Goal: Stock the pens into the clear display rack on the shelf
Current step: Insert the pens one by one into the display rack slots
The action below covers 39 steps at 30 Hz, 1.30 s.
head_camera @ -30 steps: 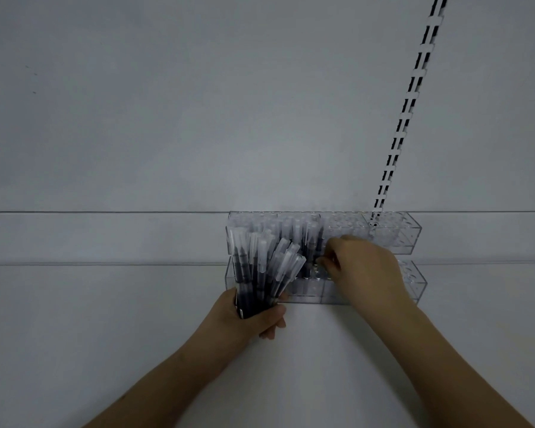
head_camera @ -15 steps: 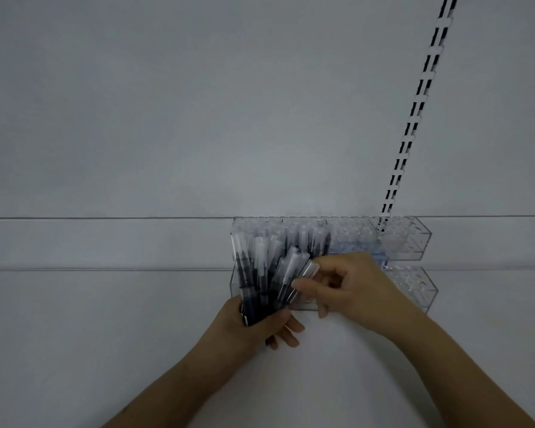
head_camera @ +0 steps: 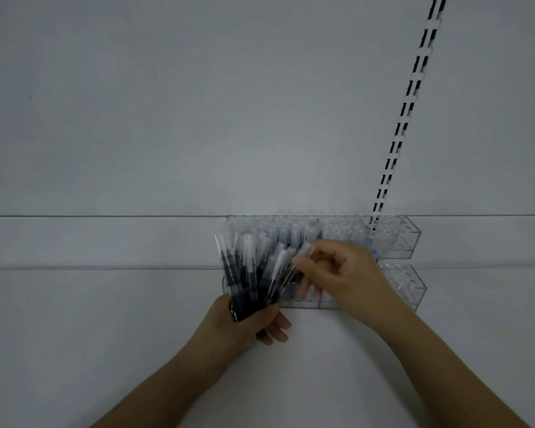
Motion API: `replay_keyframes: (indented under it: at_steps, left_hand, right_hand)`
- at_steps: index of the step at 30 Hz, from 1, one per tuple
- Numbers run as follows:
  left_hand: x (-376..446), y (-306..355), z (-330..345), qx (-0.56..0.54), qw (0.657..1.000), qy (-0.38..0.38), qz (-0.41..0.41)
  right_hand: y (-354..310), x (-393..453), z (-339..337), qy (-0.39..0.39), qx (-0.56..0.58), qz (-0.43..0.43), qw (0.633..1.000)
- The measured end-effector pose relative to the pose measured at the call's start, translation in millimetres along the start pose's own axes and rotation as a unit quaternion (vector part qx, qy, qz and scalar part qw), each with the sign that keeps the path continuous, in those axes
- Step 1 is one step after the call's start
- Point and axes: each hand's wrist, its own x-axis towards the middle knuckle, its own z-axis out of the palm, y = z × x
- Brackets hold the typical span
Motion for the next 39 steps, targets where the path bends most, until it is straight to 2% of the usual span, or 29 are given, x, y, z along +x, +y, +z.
replay_keyframes:
  at_steps: [4,6,8,13,19,22,24,26,28,30,32,39]
  left_hand:
    - [-1,-3,-3,-0.024,1.0,-0.006,0.01]
    - [-1,-5,-3,-0.012,1.0,-0.007,0.014]
    - [0,-6,-3,-0.002,1.0,-0.007,0.018]
    - [0,-6,-4,-0.008,1.0,-0.005,0.025]
    - [0,-6,-3,-0.012,1.0,-0.005,0.023]
    - [1,-7,-3,-0.007,1.0,-0.003,0.024]
    - [1,-7,-3,-0.005,1.0,-0.003,0.023]
    - [1,-7,-2,-0.004,1.0,-0.004,0.022]
    - [1,-7,-2,-0.001,1.0,-0.008,0.023]
    - [1,-6,-1,-0.002,1.0,-0.01,0.022]
    - [1,-6,-1,-0.003,1.0,-0.007,0.018]
    - [-2,-5,-2,0.006,1.0,-0.006,0.027]
  right_hand:
    - [-7,1,-24,0.197,0.12,-0.043,0.972]
    - [-7,1,-33,0.257,0.083,-0.066,0.961]
    - [-3,1,-35,0.271,0.028,-0.072,0.959]
    - [3,3,-29,0.211,-0.101,-0.077,0.969]
    - [3,5,-26,0.194,-0.126,-0.071,0.97]
    - [5,6,-26,0.193,-0.162,-0.077,0.965]
    - [9,8,-24,0.165,-0.204,-0.065,0.963]
    - [14,11,-17,0.115,-0.284,-0.054,0.95]
    - [19,13,-9,0.076,-0.377,-0.042,0.922]
    - [19,15,-7,0.079,-0.458,-0.024,0.885]
    - [17,15,-10,0.084,-0.497,-0.007,0.864]
    - [20,9,-13,-0.012,-0.489,0.02,0.872]
